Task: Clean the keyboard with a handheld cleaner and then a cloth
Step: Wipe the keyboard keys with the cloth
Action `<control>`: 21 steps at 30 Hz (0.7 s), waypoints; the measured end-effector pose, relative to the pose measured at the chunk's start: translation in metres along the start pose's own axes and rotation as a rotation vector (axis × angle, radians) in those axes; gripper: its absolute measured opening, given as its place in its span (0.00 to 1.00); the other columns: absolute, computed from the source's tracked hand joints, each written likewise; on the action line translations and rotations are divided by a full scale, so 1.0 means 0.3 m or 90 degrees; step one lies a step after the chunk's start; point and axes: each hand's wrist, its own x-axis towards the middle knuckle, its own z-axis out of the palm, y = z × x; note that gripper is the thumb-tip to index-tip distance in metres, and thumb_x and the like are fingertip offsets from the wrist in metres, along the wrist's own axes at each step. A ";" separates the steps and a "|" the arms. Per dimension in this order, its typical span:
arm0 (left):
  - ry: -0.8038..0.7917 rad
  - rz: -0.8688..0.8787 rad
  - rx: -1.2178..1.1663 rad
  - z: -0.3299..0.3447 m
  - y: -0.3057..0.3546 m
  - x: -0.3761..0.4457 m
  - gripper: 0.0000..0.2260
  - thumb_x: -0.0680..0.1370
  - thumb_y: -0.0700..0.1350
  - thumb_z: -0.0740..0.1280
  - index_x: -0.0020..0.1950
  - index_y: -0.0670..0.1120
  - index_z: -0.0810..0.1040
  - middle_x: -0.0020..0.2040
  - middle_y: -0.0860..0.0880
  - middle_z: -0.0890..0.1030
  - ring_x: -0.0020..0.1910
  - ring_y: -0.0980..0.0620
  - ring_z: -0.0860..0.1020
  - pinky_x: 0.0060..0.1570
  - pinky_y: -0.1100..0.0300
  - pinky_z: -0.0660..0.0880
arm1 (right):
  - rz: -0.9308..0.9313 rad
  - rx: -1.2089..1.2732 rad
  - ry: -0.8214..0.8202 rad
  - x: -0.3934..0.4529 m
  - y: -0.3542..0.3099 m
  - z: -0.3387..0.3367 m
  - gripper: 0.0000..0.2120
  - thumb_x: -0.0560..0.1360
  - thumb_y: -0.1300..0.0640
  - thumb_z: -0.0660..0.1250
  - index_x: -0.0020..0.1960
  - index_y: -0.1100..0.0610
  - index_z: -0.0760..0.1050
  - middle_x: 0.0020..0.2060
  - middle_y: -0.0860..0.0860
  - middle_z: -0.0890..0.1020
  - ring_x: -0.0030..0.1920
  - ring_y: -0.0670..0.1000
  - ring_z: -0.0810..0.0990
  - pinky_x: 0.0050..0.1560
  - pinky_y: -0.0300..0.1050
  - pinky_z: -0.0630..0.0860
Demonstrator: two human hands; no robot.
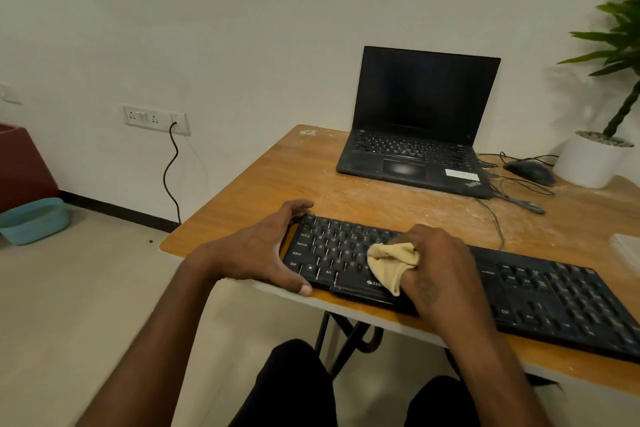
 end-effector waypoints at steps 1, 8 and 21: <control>-0.008 0.002 -0.003 -0.003 0.002 0.002 0.58 0.64 0.56 0.87 0.81 0.65 0.49 0.77 0.63 0.62 0.76 0.61 0.66 0.75 0.58 0.70 | -0.020 -0.002 -0.001 0.006 -0.017 0.013 0.18 0.69 0.66 0.73 0.54 0.49 0.85 0.43 0.43 0.80 0.45 0.46 0.74 0.36 0.38 0.68; -0.063 0.024 -0.035 -0.023 0.046 0.034 0.60 0.63 0.60 0.84 0.80 0.73 0.44 0.82 0.65 0.53 0.81 0.58 0.58 0.79 0.49 0.65 | -0.103 -0.013 -0.038 0.054 -0.096 0.086 0.16 0.71 0.62 0.73 0.55 0.46 0.84 0.43 0.41 0.78 0.45 0.44 0.69 0.37 0.37 0.63; -0.035 0.023 -0.029 -0.008 0.045 0.047 0.61 0.63 0.58 0.86 0.80 0.73 0.45 0.76 0.62 0.64 0.75 0.60 0.66 0.76 0.51 0.68 | -0.088 -0.028 -0.038 0.119 -0.157 0.121 0.15 0.71 0.63 0.72 0.55 0.52 0.84 0.45 0.48 0.81 0.43 0.48 0.73 0.32 0.38 0.62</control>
